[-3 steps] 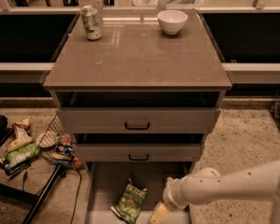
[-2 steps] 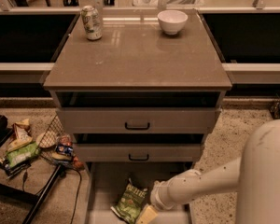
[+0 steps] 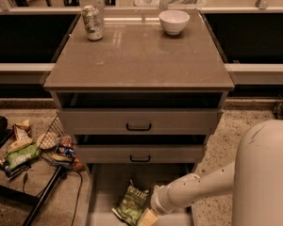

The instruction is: Pick green jalapeno chip bag from bottom drawer and place on counter

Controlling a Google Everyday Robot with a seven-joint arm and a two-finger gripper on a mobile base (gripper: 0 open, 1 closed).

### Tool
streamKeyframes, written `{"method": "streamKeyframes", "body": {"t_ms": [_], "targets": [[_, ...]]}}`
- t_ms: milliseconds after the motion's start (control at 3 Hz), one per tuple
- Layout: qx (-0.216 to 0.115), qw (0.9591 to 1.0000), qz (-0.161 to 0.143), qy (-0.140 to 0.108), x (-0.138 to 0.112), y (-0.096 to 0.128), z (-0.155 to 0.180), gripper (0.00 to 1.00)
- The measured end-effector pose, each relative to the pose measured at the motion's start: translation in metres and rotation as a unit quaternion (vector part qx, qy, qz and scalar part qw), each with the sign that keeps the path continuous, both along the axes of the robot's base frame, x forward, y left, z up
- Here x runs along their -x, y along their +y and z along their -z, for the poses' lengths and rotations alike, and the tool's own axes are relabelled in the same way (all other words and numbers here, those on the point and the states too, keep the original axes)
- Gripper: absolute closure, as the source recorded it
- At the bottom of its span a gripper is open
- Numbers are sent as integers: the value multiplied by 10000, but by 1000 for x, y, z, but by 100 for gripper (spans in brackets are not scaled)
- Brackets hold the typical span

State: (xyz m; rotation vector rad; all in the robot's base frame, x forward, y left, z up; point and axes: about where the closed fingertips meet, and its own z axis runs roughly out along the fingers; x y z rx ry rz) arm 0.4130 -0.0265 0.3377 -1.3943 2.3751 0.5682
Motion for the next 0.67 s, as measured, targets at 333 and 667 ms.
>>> {"method": "streamKeyframes", "body": {"t_ms": [333,667], "targets": [[-363,9981,-417,-266,-29,49,48,0],[-723,9943,-721,-296,-41,88,91,0]]}}
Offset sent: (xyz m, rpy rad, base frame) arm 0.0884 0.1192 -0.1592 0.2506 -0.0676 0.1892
